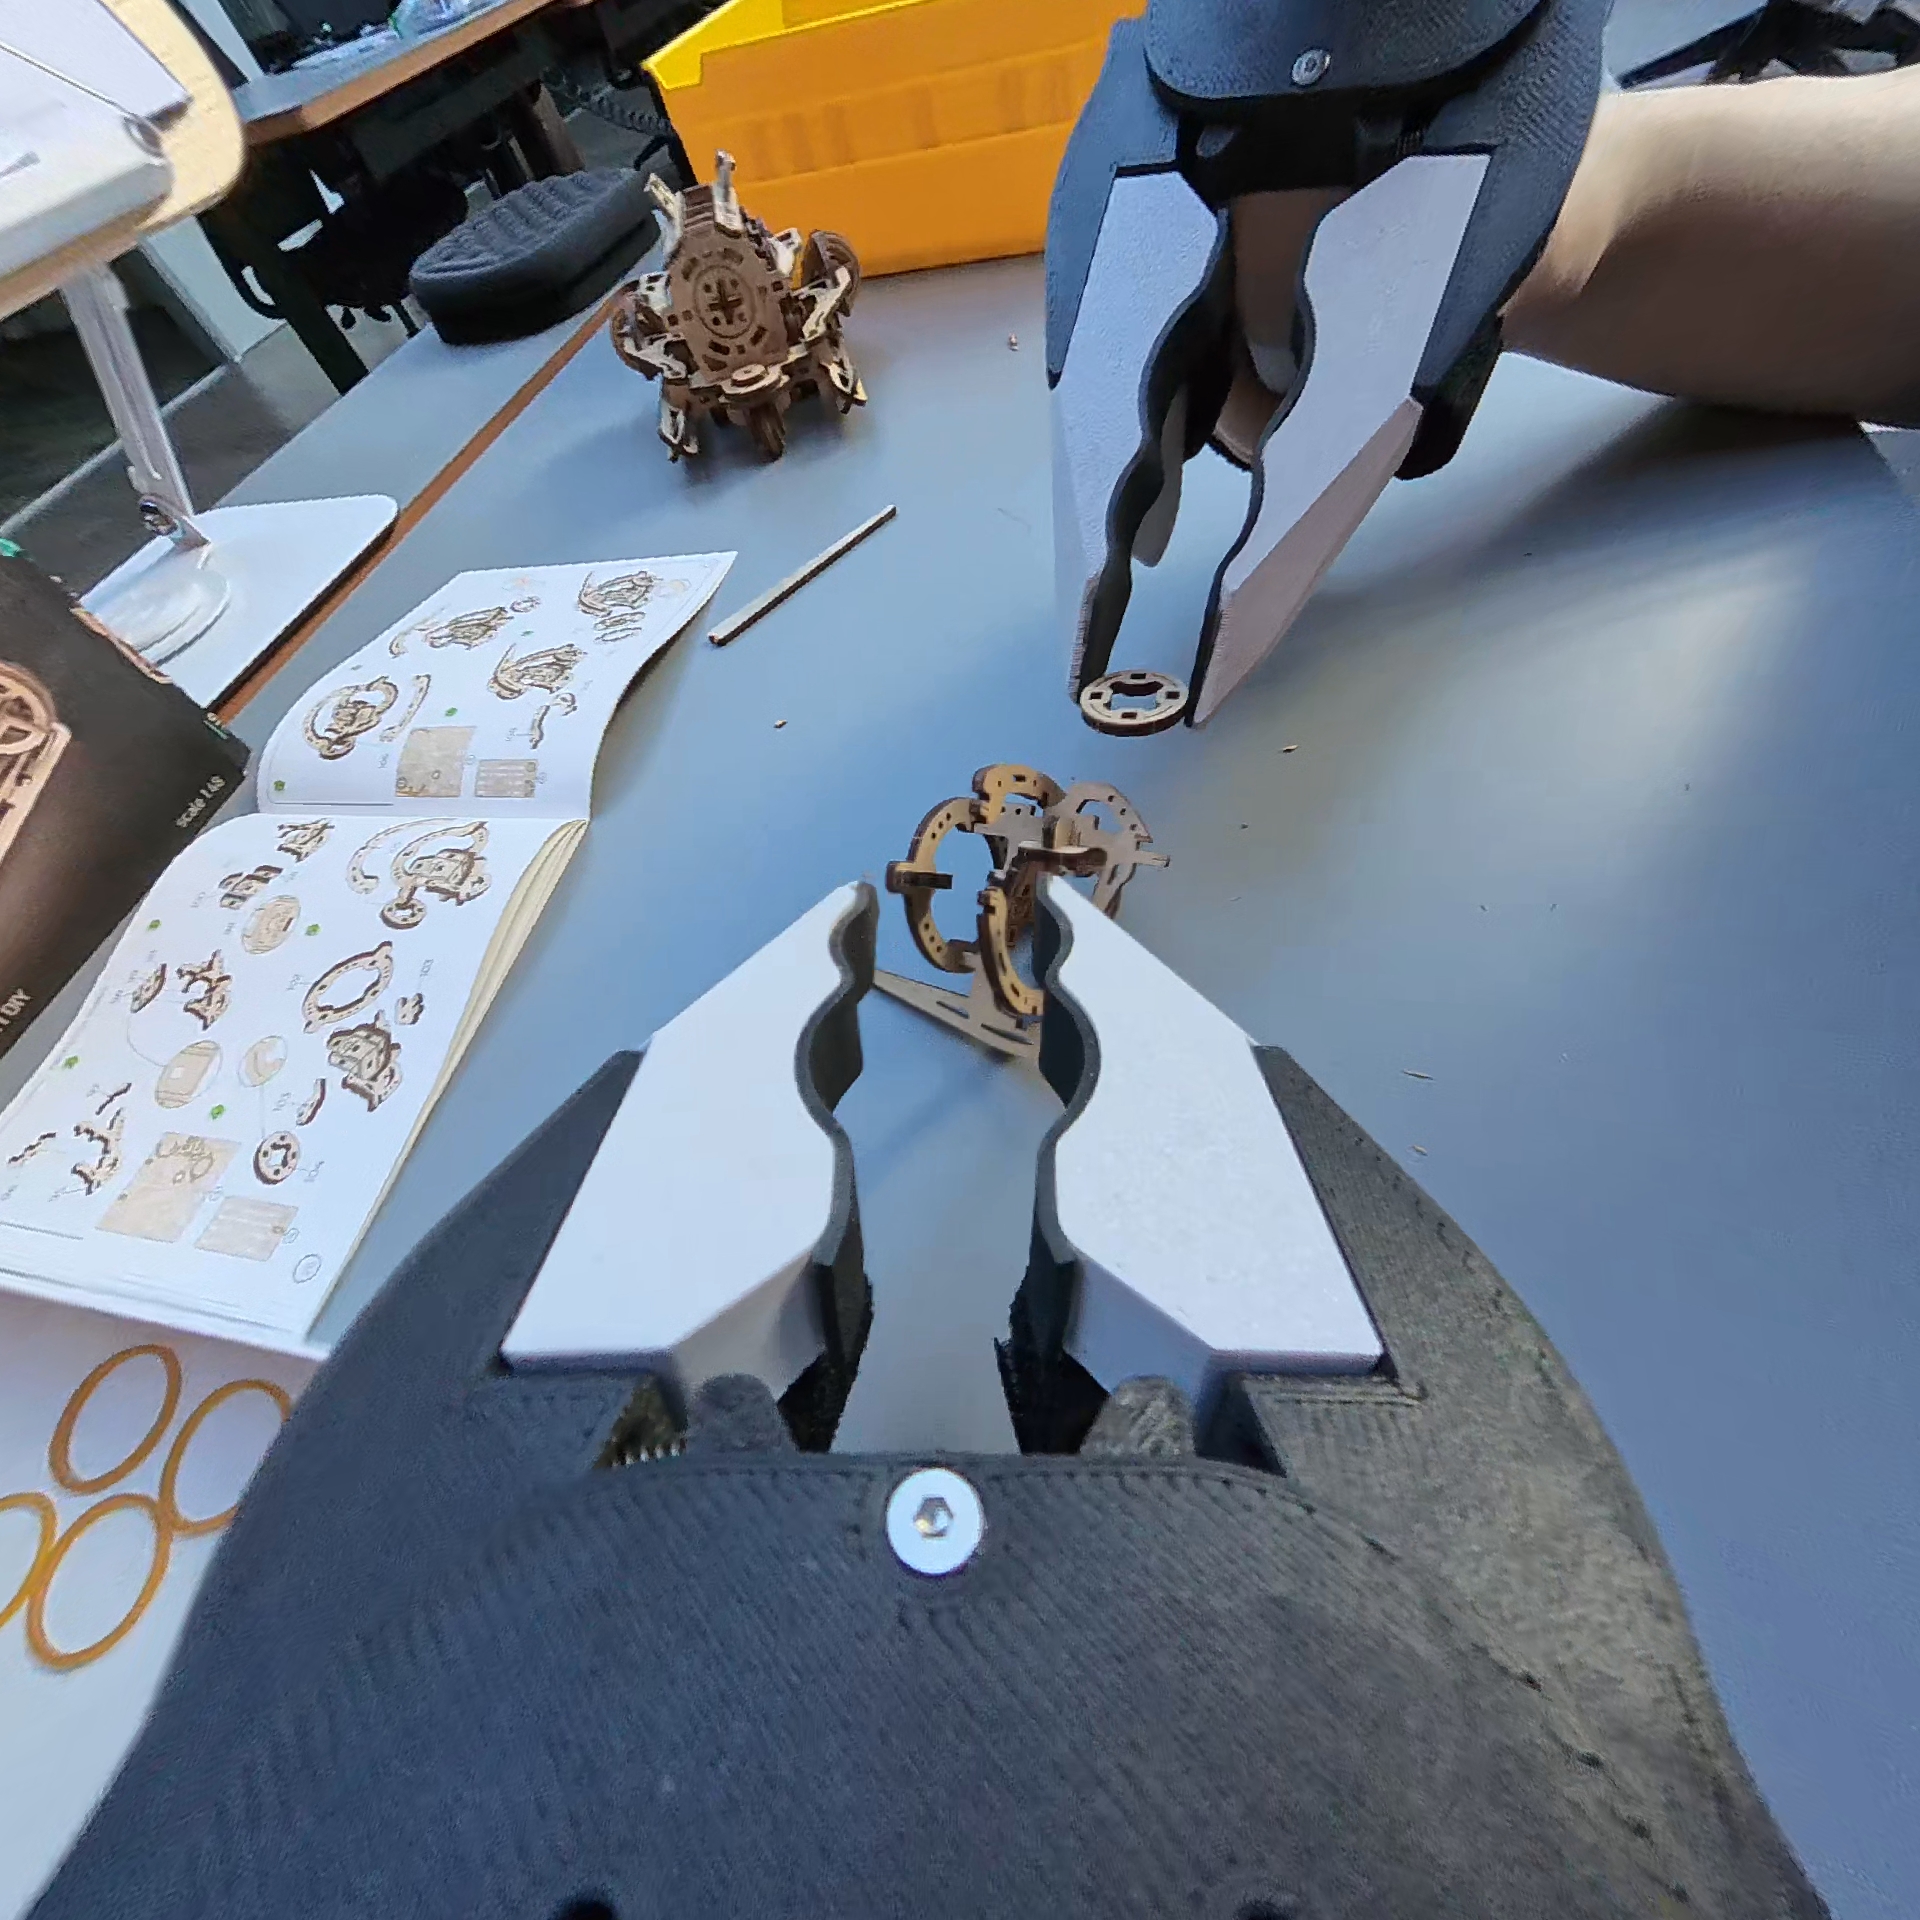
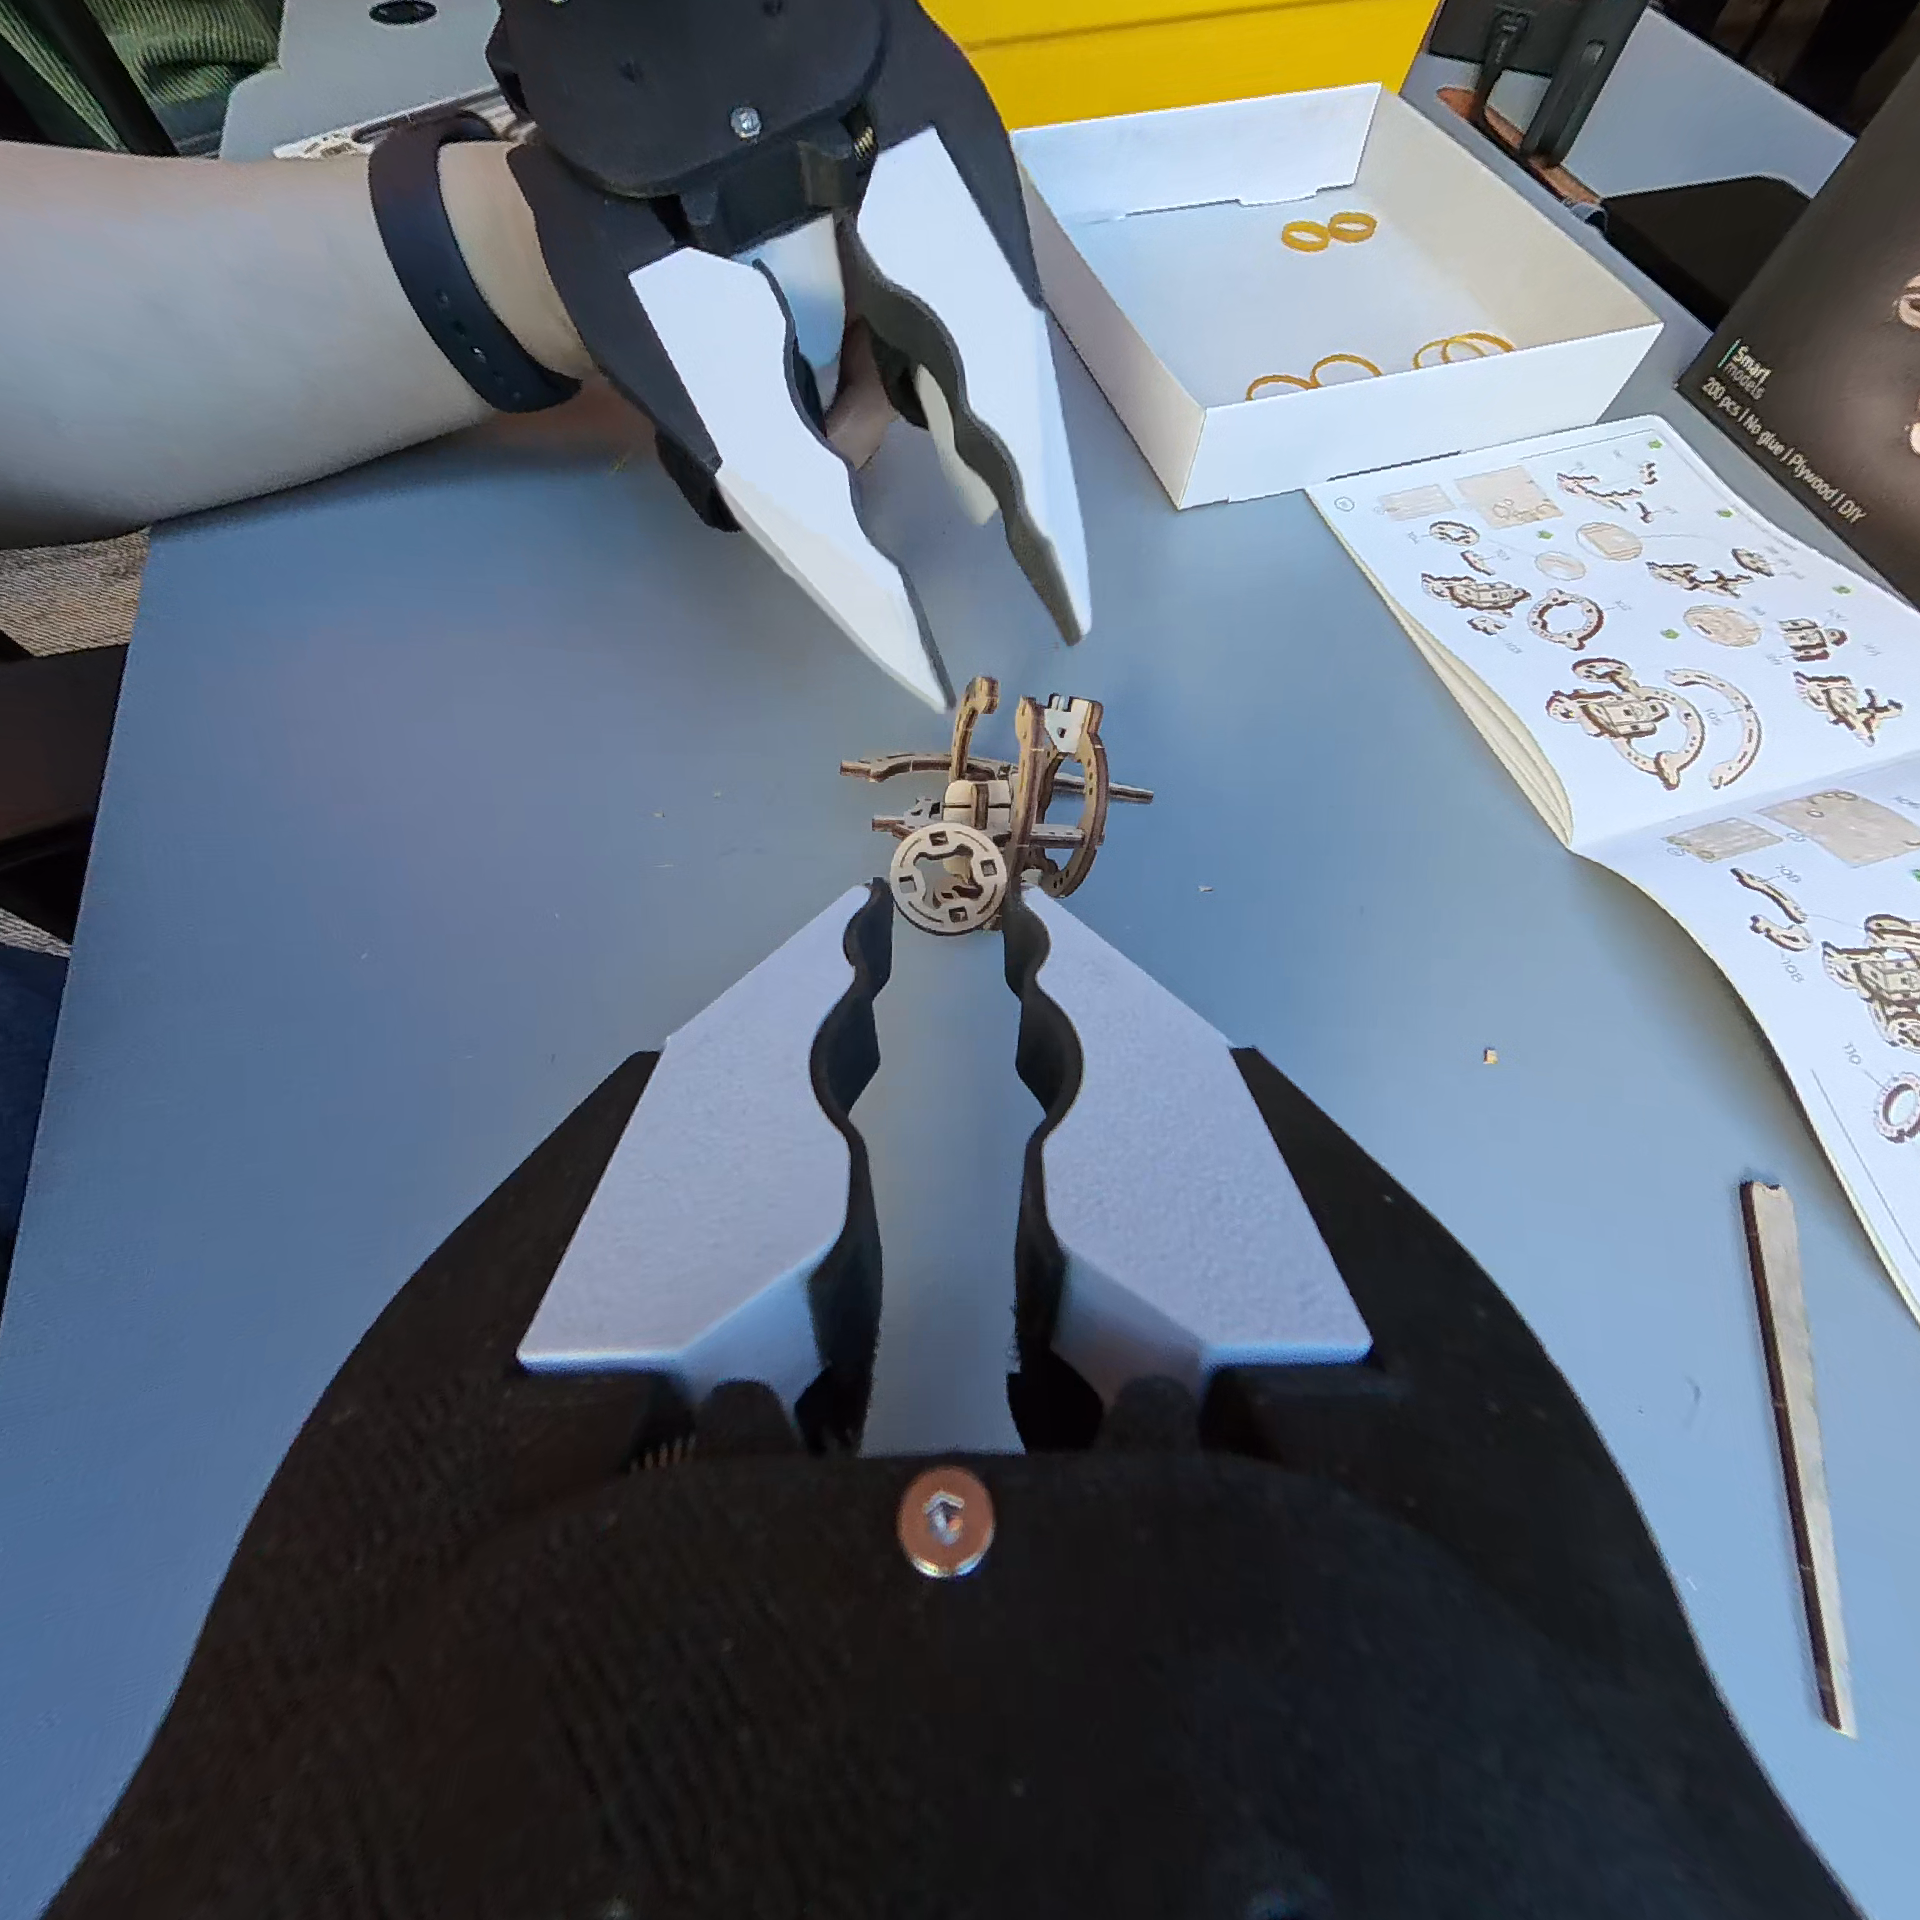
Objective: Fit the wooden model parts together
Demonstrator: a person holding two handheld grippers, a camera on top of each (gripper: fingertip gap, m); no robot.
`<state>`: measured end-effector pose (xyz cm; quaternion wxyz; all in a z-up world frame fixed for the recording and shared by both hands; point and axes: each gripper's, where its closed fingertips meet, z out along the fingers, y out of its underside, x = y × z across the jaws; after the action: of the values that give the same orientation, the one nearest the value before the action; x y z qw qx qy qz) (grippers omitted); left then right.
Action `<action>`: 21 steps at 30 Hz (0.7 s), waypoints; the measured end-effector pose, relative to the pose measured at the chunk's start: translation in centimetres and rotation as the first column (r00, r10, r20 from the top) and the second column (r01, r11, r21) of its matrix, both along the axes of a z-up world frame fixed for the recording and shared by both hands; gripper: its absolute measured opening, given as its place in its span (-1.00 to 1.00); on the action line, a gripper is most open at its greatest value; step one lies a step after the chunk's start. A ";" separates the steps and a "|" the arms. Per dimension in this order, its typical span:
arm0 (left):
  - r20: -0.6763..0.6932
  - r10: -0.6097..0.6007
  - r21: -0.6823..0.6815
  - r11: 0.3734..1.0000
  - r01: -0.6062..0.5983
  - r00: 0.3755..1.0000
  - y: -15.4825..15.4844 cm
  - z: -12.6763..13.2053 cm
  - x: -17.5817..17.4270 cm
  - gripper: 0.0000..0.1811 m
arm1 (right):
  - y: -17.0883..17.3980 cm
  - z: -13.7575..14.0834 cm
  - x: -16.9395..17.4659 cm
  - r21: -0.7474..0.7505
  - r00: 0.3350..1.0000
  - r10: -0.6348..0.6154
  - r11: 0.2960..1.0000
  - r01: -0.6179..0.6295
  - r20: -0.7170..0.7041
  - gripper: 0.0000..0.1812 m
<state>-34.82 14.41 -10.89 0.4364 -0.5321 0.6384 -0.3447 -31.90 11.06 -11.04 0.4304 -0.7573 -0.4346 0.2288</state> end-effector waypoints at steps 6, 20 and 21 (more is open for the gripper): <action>-0.072 -0.022 -0.053 0.998 0.018 0.997 0.1 -1.3 -0.6 -0.79 | 0.4 -0.1 0.2 0.008 1.000 -0.005 1.000 0.005 0.001 -0.78; -0.083 -0.039 0.101 0.994 0.047 0.996 -1.2 0.2 1.1 -0.96 | 0.2 0.5 1.6 0.018 0.999 0.023 1.000 -0.023 -0.028 -0.78; -0.096 -0.046 0.102 0.993 0.056 0.994 -1.4 0.0 1.1 -0.94 | 0.4 0.8 1.7 0.020 0.999 0.017 1.000 -0.016 -0.037 -0.78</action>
<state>-33.68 12.98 -10.88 0.4245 -0.5075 0.6887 -0.2966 -30.21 11.41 -10.26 0.4440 -0.7451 -0.4350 0.2418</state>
